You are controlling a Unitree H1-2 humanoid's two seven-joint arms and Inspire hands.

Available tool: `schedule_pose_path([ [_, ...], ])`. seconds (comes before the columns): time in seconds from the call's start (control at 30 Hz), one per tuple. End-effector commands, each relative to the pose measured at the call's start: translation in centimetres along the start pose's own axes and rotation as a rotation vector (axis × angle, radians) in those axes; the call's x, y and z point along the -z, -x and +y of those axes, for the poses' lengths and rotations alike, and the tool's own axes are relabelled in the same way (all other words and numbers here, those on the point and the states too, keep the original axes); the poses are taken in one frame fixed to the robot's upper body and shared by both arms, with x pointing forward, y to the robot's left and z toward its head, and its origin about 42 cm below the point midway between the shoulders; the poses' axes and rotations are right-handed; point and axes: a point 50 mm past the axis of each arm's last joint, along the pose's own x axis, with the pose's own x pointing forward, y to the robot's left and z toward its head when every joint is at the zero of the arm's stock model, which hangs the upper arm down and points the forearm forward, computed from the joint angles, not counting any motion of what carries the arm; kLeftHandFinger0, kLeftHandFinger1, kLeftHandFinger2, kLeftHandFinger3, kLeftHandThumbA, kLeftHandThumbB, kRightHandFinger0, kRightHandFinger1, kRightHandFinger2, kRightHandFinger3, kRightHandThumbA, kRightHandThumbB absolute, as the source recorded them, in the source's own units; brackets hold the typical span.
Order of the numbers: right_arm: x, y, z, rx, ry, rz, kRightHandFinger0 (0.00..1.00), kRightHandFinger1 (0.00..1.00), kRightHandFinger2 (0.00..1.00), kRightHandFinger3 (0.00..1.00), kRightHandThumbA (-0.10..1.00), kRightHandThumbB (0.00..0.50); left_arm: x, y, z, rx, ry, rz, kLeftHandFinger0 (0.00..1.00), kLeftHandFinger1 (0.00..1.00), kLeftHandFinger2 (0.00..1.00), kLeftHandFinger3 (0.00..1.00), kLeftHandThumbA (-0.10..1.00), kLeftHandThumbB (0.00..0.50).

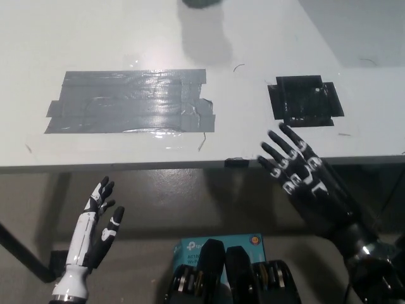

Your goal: A grey duster is kept infront of the robot in the middle of the table and the robot extends its right arm to grab the duster, picks it up and hands it to a person

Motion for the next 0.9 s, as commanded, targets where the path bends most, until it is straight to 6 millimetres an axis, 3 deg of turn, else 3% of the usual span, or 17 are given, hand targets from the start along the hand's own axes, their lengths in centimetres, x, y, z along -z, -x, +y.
schedule_pose_path([
  [0.0, 0.4, 1.5, -2.3, 0.090, 0.254, -0.076, 1.00, 1.00, 1.00, 1.00, 1.00, 0.310, -0.4, 0.6, 0.4, -0.025, 0.007, -0.037, 0.91, 0.99, 1.00, 1.00, 0.87, 0.201],
  [0.07, 0.9, 2.0, -2.9, 0.123, 0.302, -0.067, 1.00, 1.00, 1.00, 1.00, 1.00, 0.321, -0.2, 1.0, 0.2, -0.026, 0.008, -0.029, 0.91, 0.99, 1.00, 1.00, 0.88, 0.201],
  [0.13, 1.5, 2.5, -3.7, 0.147, 0.318, -0.047, 1.00, 1.00, 1.00, 1.00, 0.97, 0.370, -0.1, 1.2, 0.1, -0.023, 0.014, -0.023, 0.90, 0.99, 1.00, 1.00, 0.89, 0.211],
  [0.23, 1.9, 3.3, -4.2, 0.166, 0.328, -0.025, 1.00, 1.00, 1.00, 1.00, 0.93, 0.364, -0.1, 1.3, -0.1, -0.021, 0.016, -0.021, 0.91, 0.99, 1.00, 1.00, 0.90, 0.207],
  [0.27, 2.3, 3.7, -4.6, 0.180, 0.373, -0.018, 1.00, 1.00, 1.00, 1.00, 0.95, 0.330, -0.1, 1.3, -0.2, -0.024, 0.019, -0.017, 0.92, 1.00, 1.00, 1.00, 0.91, 0.223],
  [0.4, 2.8, 4.1, -5.0, 0.194, 0.435, -0.009, 1.00, 1.00, 1.00, 1.00, 0.98, 0.294, 0.0, 1.4, 0.0, -0.028, 0.017, -0.014, 0.92, 1.00, 1.00, 1.00, 0.92, 0.226],
  [0.87, 3.1, 3.3, -4.9, 0.180, 0.525, -0.017, 1.00, 1.00, 1.00, 1.00, 0.94, 0.270, 0.0, 1.5, 0.0, -0.039, 0.028, -0.013, 0.92, 1.00, 1.00, 1.00, 0.91, 0.237],
])
